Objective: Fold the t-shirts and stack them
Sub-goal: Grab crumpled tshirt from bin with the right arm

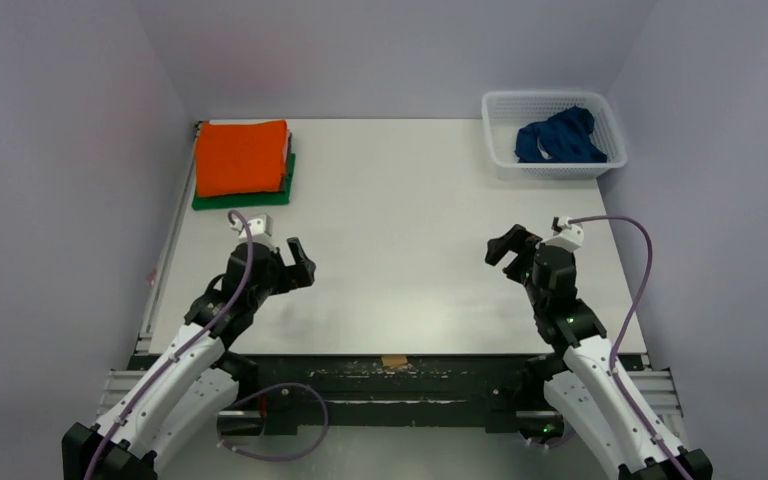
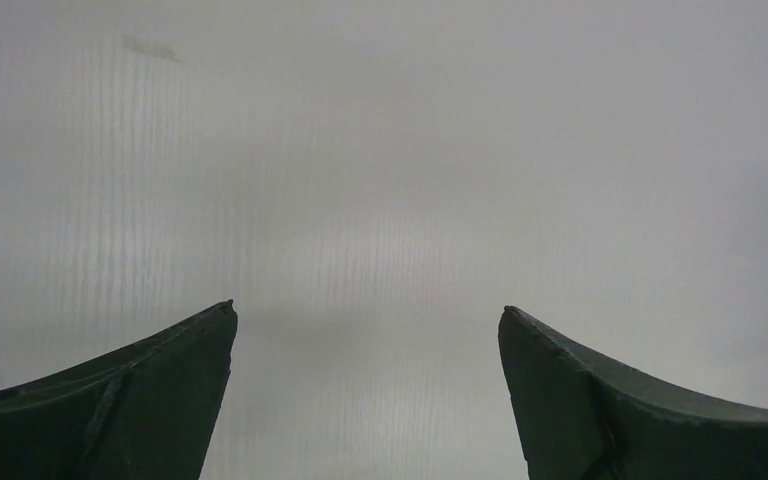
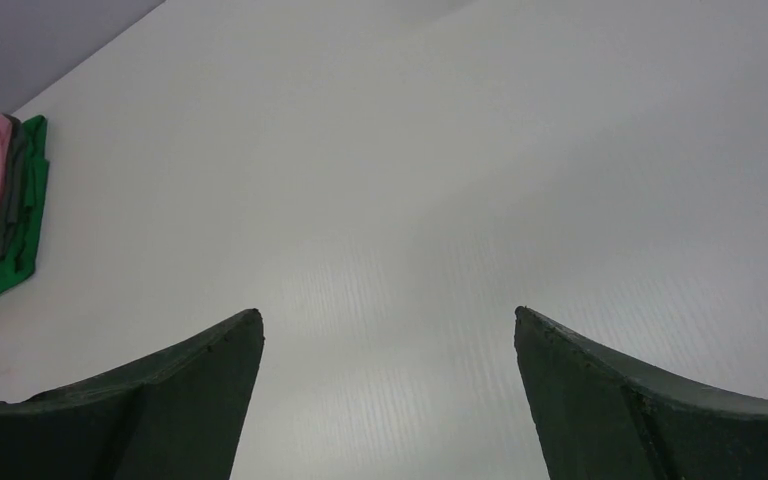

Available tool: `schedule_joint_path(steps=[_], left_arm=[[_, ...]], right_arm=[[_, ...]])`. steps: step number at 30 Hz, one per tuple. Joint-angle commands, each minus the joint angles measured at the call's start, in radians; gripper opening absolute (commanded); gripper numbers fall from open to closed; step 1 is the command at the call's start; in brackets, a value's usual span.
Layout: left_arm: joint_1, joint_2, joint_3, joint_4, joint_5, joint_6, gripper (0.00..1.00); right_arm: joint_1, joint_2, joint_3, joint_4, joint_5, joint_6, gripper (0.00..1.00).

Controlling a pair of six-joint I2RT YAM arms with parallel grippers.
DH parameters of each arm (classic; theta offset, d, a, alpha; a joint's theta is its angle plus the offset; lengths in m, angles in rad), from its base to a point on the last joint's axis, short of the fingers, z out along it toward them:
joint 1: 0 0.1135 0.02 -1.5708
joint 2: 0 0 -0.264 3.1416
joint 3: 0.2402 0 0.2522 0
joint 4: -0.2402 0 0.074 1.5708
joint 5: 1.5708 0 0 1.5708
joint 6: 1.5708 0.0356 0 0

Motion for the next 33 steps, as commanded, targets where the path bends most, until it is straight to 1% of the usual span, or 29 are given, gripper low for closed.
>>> schedule_joint_path(steps=[1,4,6,8,10,12,13,14,17,21,24,26,29,31,33], left_arm=[[0.000,-0.012,-0.004,0.018,-0.001,-0.018,1.00],[0.000,-0.007,0.000,0.030,0.016,-0.015,1.00],[-0.001,0.002,-0.005,0.053,0.023,-0.015,1.00],[-0.001,0.020,-0.006,0.067,0.034,-0.014,1.00],[-0.001,0.041,0.002,0.065,0.034,-0.013,1.00],[-0.001,0.057,0.014,0.063,0.026,-0.013,1.00],[-0.001,0.065,0.018,0.064,0.022,-0.012,1.00],[0.000,0.071,0.022,0.063,0.018,-0.011,1.00],[0.000,0.088,0.030,0.067,-0.001,-0.010,1.00],[0.000,0.132,0.029,0.118,-0.008,-0.009,1.00],[-0.001,0.180,0.050,0.120,-0.034,-0.005,1.00],[-0.001,0.205,0.063,0.118,-0.043,-0.003,1.00],[-0.001,0.231,0.071,0.129,-0.036,0.000,1.00],[-0.001,0.246,0.074,0.131,-0.036,0.000,1.00],[-0.001,0.257,0.072,0.138,-0.037,0.000,1.00]], right_arm=[[-0.001,0.001,0.032,0.056,0.020,-0.011,0.97],[0.000,0.034,0.052,0.144,0.086,-0.046,0.99],[-0.001,0.081,0.076,0.224,0.170,-0.061,0.99],[-0.002,0.164,0.123,0.304,0.230,-0.095,0.99],[-0.005,0.285,0.222,0.332,0.266,-0.137,0.99],[-0.013,0.437,0.367,0.300,0.281,-0.178,0.99],[-0.023,0.551,0.447,0.264,0.285,-0.194,0.99],[-0.037,0.629,0.571,0.226,0.288,-0.211,0.99],[-0.103,0.894,0.865,0.109,0.261,-0.252,0.99],[-0.180,1.211,1.254,-0.088,0.206,-0.233,0.98],[-0.226,1.408,1.487,-0.154,0.205,-0.228,0.98],[-0.270,1.531,1.639,-0.217,0.179,-0.199,0.97],[-0.343,1.697,1.813,-0.253,0.134,-0.159,0.95],[-0.377,1.778,1.870,-0.242,0.100,-0.151,0.94],[-0.398,1.840,1.889,-0.234,0.067,-0.148,0.93]])
